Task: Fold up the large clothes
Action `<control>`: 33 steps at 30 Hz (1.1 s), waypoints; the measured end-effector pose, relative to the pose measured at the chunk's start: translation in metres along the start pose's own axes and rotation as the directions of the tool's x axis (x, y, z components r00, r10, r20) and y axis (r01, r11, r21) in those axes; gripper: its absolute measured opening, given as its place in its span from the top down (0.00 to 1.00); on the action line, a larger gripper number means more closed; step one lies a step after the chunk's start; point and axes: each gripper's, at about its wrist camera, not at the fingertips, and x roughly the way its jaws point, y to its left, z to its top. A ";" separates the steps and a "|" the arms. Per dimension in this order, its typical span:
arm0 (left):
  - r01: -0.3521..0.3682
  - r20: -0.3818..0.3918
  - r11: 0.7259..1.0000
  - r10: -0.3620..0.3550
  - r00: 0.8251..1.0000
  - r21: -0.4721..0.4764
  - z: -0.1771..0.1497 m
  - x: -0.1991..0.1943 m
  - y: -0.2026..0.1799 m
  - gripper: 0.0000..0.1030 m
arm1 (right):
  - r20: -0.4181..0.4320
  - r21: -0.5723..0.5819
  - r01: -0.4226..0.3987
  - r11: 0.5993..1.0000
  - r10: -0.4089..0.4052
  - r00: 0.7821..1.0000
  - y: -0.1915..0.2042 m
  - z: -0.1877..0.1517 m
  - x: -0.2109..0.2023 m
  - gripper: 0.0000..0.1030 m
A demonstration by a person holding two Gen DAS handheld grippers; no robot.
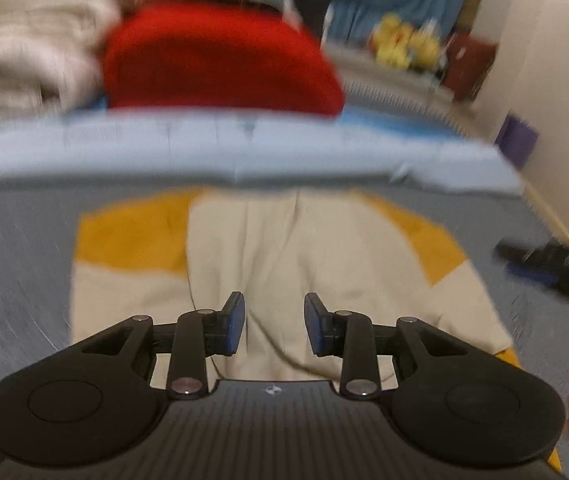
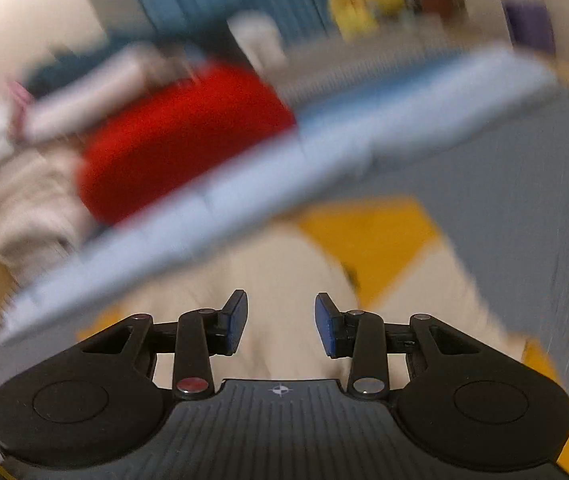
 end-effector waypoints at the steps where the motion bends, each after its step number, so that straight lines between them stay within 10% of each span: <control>1: 0.003 0.048 1.000 -0.004 0.999 0.022 -0.003 -0.022 -0.003 0.65 | 0.059 -0.028 -0.024 0.999 0.026 0.998 0.003 0.006 -0.025 0.62; 6: 0.012 0.169 1.000 -0.016 0.985 0.025 -0.023 -0.130 -0.016 0.65 | 0.302 -0.159 -0.092 0.983 0.137 0.943 0.018 0.014 -0.175 0.62; 21: 0.020 0.345 0.999 -0.032 0.938 0.038 -0.138 -0.433 -0.052 0.59 | 0.541 -0.146 -0.026 0.989 0.102 0.835 -0.053 -0.052 -0.501 0.61; 28: 0.060 0.459 0.998 -0.070 0.886 0.036 -0.156 -0.521 -0.063 0.57 | 0.632 -0.160 -0.011 0.987 0.111 0.767 -0.077 -0.067 -0.568 0.61; 33: 0.062 0.460 0.998 -0.061 0.886 0.013 -0.173 -0.503 -0.048 0.56 | 0.625 -0.146 0.031 0.989 0.068 0.778 -0.104 -0.074 -0.531 0.61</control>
